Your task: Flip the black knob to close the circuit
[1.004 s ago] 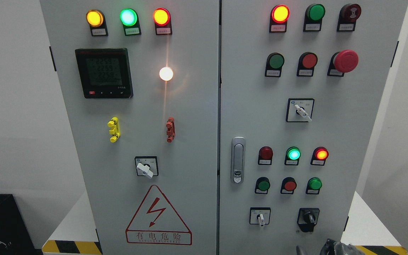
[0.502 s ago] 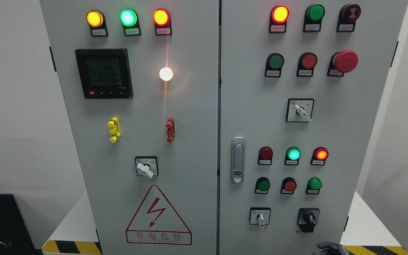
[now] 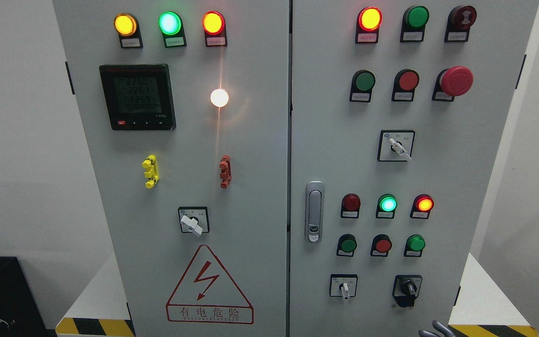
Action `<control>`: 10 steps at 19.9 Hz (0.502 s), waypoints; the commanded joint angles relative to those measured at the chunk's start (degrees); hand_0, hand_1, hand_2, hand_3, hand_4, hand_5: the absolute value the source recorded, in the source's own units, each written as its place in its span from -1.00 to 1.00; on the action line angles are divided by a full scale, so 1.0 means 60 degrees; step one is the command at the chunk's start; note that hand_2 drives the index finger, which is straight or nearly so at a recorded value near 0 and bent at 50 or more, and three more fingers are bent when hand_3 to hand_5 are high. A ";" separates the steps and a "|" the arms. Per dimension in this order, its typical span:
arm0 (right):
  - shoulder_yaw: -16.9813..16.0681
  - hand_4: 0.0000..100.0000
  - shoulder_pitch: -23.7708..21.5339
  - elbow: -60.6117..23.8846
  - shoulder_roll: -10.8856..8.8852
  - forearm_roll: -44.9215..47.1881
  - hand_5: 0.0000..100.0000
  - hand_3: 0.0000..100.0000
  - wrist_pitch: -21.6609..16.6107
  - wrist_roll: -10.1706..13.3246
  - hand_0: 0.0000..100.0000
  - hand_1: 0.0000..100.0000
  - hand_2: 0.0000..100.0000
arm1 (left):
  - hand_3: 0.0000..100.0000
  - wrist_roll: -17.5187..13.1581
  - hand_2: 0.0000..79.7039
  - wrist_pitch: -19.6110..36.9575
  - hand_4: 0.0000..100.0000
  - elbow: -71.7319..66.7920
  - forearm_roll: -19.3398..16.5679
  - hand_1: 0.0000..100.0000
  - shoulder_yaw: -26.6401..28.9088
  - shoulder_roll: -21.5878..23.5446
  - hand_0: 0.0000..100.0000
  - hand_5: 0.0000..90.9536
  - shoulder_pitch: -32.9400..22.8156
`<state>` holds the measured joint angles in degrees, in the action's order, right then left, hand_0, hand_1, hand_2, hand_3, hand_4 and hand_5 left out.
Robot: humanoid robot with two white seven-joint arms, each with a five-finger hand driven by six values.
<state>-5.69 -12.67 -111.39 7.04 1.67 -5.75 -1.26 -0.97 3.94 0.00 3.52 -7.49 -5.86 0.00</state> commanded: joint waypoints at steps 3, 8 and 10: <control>0.0025 -0.82 -0.0364 -0.0199 -0.0031 0.0879 -0.99 -0.70 -0.0111 -0.0244 -1.00 -0.98 -0.92 | -1.00 0.0000 -1.00 0.0003 -1.00 0.0220 0.0000 0.11 -0.0011 0.0010 -0.76 -1.00 -0.0205; 0.0040 -0.87 -0.0409 -0.0199 -0.0031 0.0879 -1.00 -0.75 -0.0111 -0.0244 -1.00 -0.98 -0.93 | -1.00 0.0000 -1.00 0.0003 -1.00 0.0220 0.0000 0.11 0.0003 -0.0004 -0.76 -1.00 -0.0205; 0.0054 -0.87 -0.0423 -0.0214 -0.0031 0.0879 -1.00 -0.76 -0.0111 -0.0244 -1.00 -0.98 -0.93 | -1.00 0.0000 -1.00 0.0003 -1.00 0.0220 0.0000 0.11 0.0003 0.0010 -0.76 -1.00 -0.0205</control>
<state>-5.55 -14.66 -112.13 6.94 6.09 -6.37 -2.69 -0.97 3.94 0.00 3.52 -7.49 -5.85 0.00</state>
